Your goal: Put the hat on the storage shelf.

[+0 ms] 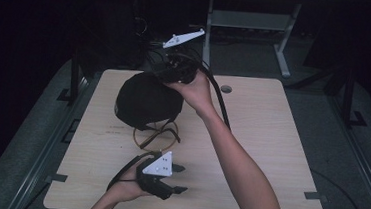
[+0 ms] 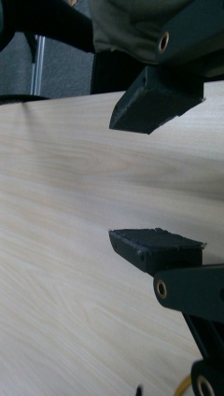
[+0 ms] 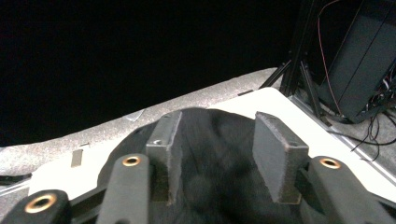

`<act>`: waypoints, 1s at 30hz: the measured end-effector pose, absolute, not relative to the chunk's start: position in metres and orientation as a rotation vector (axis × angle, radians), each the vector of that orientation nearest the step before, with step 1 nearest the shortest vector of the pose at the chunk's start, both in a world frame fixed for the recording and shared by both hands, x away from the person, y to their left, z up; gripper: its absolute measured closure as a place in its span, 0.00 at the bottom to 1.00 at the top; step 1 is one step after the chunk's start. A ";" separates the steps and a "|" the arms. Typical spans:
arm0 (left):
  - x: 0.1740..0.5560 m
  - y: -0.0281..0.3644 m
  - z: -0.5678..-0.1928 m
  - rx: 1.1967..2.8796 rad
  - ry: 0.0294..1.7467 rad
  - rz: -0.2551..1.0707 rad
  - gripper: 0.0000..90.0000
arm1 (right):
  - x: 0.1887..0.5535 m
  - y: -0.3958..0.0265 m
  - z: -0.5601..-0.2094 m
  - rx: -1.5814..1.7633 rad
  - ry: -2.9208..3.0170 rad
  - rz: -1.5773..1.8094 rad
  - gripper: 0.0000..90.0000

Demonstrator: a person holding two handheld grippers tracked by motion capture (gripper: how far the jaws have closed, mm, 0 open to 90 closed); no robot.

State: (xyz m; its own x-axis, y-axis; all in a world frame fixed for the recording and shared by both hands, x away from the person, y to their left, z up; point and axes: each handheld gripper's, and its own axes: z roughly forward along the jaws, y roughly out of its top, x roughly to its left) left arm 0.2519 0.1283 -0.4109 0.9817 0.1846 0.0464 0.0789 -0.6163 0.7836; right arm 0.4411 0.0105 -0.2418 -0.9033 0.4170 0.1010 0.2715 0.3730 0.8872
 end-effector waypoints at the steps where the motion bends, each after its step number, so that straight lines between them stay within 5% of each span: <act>1: 0.252 0.129 -0.411 2.237 0.186 0.156 0.43 | 0.441 0.009 -0.242 0.634 2.488 1.565 0.56; 30: 0.256 0.139 -0.413 2.194 0.283 0.216 0.34 | 0.437 -0.033 -0.240 0.717 2.509 1.613 0.34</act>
State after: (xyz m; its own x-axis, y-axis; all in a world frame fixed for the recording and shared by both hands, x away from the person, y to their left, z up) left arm 0.2564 0.1386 -0.4132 0.9588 0.2792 0.0527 0.1249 -0.5810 0.8043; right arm 0.4367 -0.0332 -0.2403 -0.8882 0.4205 0.1850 0.3430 0.3391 0.8760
